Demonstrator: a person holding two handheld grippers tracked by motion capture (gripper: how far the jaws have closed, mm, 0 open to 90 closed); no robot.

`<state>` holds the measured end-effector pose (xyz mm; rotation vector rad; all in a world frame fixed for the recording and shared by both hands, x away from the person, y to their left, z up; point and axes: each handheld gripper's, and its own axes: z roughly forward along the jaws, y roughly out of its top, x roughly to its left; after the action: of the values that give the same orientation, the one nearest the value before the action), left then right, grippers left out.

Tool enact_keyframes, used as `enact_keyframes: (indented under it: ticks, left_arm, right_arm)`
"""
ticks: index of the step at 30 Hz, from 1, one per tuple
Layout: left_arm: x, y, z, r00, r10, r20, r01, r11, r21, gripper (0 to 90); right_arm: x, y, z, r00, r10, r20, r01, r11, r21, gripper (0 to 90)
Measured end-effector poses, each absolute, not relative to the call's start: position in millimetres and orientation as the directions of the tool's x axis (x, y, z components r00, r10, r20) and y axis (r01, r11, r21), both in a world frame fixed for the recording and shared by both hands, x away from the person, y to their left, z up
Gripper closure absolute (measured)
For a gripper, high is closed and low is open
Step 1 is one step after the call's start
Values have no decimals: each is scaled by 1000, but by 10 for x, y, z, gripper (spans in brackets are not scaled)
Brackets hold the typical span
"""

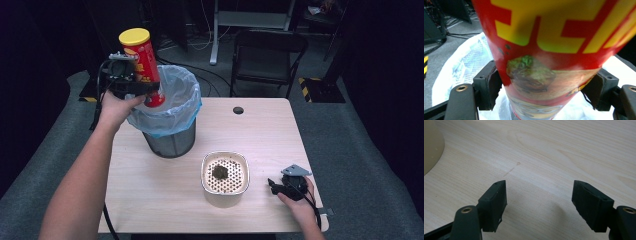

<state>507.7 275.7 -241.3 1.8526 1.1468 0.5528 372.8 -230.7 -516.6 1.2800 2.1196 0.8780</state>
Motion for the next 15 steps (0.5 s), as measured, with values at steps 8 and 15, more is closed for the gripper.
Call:
enact_keyframes:
  ticks: [8,15]
  left_arm:
    - [5228,2785,-2553,460,886,-64,528,-215,822,242]
    - [5315,2787,-2621,468,881,-66,564,-240,790,238]
  right_arm:
    - [3735,-2293,-5182,-422,902,-92,573,343,744,276]
    - [3741,-2296,-5183,-431,898,-92,574,351,740,276]
